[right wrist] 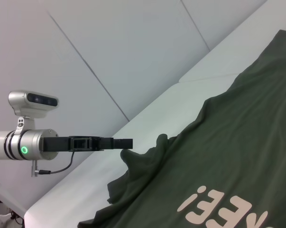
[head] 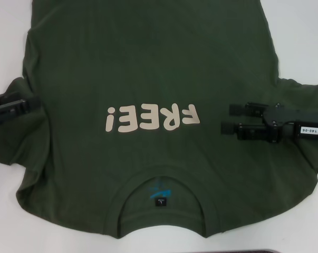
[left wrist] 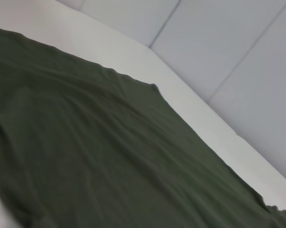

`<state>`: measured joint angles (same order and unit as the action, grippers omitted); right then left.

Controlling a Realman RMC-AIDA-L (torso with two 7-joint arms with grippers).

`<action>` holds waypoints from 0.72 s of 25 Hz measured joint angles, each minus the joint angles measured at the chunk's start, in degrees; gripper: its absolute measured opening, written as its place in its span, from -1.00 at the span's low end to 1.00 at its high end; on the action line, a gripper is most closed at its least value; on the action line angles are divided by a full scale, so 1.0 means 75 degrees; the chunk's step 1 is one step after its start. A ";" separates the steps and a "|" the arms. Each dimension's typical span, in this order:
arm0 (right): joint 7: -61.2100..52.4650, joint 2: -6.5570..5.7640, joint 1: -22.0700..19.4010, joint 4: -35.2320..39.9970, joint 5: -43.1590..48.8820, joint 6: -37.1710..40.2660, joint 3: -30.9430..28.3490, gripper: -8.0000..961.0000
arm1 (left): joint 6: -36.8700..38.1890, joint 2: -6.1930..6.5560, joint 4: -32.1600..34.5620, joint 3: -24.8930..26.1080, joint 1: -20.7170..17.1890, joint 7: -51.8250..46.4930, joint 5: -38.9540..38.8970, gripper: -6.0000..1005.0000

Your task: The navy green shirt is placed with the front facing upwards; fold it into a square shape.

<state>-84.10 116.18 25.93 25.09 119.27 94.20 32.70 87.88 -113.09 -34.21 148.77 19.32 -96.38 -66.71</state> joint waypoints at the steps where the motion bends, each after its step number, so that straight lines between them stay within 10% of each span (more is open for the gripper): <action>1: 0.0000 0.0000 0.0012 0.0000 -0.0001 -0.0011 -0.0001 0.86 | -0.0008 0.0015 -0.0001 0.0046 -0.0026 -0.0005 0.0000 0.80; 18: -0.0053 0.0022 0.0044 -0.0010 -0.0001 -0.0151 -0.0024 0.86 | -0.0756 0.0169 -0.0021 0.0415 -0.0322 -0.0211 0.0011 0.80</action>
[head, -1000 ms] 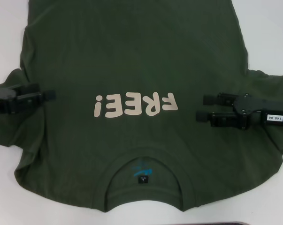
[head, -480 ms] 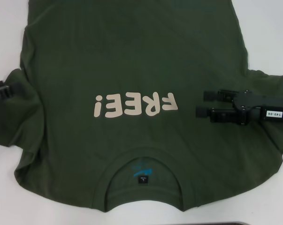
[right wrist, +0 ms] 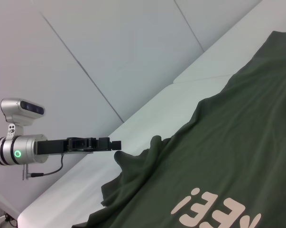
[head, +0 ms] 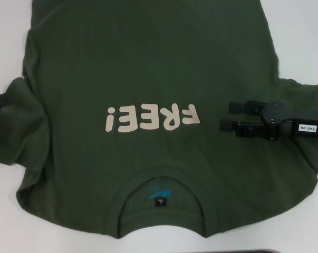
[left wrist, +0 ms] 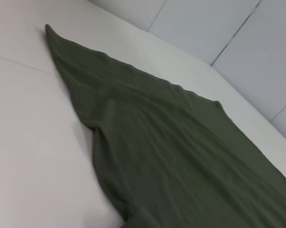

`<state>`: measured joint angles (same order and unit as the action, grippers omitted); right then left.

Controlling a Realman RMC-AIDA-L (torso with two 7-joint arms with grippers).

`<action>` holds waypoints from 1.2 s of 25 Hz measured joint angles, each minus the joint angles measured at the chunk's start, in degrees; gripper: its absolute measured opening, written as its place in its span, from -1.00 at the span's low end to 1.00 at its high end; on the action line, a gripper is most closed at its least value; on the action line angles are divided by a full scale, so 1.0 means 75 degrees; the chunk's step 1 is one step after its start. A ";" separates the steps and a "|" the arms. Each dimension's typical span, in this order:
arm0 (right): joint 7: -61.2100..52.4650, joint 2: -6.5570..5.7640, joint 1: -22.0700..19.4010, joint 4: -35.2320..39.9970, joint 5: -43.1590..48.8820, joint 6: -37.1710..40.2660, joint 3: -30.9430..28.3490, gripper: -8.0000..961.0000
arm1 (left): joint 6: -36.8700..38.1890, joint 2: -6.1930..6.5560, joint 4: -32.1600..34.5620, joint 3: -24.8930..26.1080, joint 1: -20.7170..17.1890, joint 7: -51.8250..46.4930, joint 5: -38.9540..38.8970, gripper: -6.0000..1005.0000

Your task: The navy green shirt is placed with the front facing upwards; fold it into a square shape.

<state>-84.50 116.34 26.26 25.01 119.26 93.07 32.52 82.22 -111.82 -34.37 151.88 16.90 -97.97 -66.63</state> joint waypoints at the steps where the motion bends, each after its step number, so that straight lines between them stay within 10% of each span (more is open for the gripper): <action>1: -0.0006 0.0002 -0.0003 0.0002 0.0000 0.0000 -0.0001 0.86 | -0.0016 0.0018 -0.0001 0.0000 -0.0013 0.0000 0.0001 0.80; 20: -0.0018 0.0000 -0.0032 -0.0011 0.0001 0.0002 -0.0129 0.85 | -0.0326 0.0136 0.0001 0.0011 -0.0275 0.0037 0.0054 0.80; 30: -0.0018 -0.0013 -0.0059 -0.0027 0.0001 0.0031 -0.0179 0.86 | -0.0458 -0.0081 0.0017 -0.0097 -0.0171 0.0076 0.0211 0.80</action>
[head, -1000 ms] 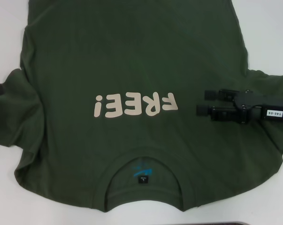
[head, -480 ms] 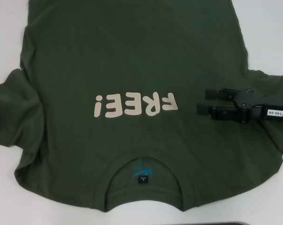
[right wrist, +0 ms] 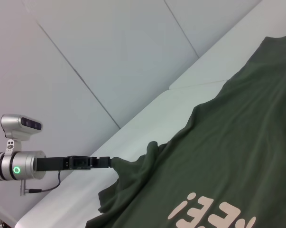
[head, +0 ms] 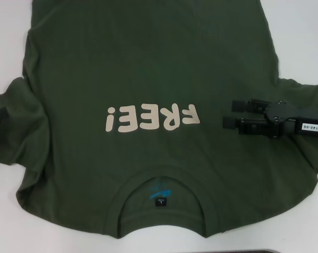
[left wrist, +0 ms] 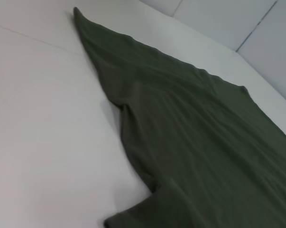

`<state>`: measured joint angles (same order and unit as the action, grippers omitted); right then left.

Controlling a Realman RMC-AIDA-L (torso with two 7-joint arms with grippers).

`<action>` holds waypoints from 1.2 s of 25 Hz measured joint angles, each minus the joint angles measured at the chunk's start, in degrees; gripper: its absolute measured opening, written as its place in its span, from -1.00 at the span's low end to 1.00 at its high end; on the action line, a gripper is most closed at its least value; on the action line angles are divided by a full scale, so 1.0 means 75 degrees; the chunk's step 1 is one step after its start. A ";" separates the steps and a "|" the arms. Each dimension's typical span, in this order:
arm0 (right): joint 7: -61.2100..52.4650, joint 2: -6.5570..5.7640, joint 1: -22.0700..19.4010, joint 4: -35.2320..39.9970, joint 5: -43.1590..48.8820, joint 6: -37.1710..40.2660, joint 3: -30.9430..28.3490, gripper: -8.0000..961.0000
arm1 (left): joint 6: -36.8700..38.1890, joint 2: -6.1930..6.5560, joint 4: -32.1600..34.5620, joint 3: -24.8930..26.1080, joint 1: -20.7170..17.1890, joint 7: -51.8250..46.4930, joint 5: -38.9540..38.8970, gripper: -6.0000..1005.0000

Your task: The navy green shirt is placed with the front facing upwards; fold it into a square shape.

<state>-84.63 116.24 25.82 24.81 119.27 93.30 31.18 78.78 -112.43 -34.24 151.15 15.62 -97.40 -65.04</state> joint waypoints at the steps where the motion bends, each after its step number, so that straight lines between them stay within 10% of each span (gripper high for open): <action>1: 0.0000 -0.0002 0.0001 -0.0004 0.0000 0.0003 -0.0001 0.86 | 0.0011 -0.0007 -0.0001 -0.0003 0.0019 0.0000 0.0022 0.80; 23: 0.0000 0.0000 -0.0009 -0.0001 -0.0001 0.0025 0.0003 0.86 | -0.0096 -0.0044 -0.0003 -0.0009 0.0098 -0.0061 0.0255 0.80; 30: 0.0000 0.0011 -0.0009 -0.0009 0.0000 0.0042 -0.0018 0.85 | -0.0113 -0.0053 -0.0005 0.0000 0.0119 -0.0079 0.0412 0.23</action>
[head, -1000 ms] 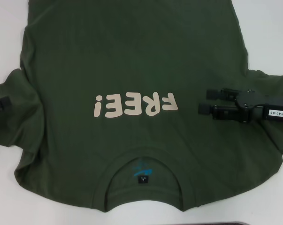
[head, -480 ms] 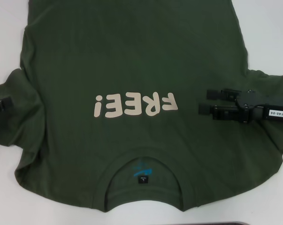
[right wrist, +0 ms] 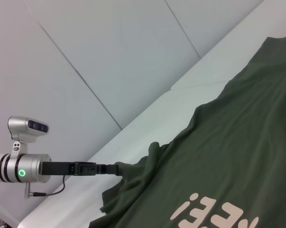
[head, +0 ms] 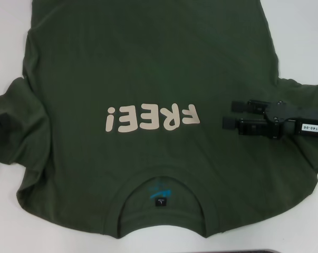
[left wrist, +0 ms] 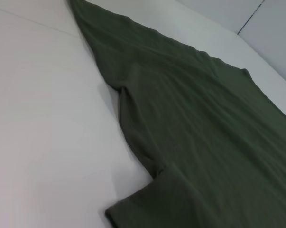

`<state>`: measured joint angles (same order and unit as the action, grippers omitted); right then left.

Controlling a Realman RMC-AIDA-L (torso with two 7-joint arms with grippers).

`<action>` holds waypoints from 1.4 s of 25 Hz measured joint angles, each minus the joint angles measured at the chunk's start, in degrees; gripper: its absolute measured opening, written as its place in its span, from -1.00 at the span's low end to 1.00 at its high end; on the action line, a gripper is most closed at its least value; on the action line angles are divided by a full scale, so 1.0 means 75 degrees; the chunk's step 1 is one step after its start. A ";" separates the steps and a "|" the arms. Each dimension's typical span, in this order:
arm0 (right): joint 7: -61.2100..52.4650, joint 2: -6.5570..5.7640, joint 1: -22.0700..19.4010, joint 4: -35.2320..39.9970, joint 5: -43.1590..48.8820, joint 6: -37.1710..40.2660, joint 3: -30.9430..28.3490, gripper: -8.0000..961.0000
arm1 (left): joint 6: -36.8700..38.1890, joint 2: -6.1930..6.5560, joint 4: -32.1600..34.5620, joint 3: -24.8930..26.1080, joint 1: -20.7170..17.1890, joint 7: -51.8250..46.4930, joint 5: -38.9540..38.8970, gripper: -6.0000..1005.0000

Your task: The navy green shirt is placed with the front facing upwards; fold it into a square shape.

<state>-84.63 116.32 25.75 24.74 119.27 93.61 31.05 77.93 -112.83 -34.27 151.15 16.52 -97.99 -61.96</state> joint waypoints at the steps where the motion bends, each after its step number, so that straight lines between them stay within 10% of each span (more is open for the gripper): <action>1: 0.0000 0.0003 0.0000 0.0001 0.0000 0.0000 -0.0001 0.86 | 0.0006 -0.0001 -0.0001 0.0010 0.0001 0.0000 0.0000 0.14; 23: 0.0020 -0.0009 -0.0069 -0.0006 0.0000 0.0033 -0.0027 0.85 | 0.1056 -0.0093 -0.0013 0.0586 0.0295 -0.0463 -0.0115 -0.98; 35: 0.0068 0.0016 -0.0096 -0.0015 0.0000 0.0035 -0.0062 0.85 | 0.1431 -0.0404 -0.0024 0.0609 0.0621 -0.0894 -0.0236 -0.98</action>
<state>-84.12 116.44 25.03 24.63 119.27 93.88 30.58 88.67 -115.86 -34.46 155.72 21.18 -104.69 -63.72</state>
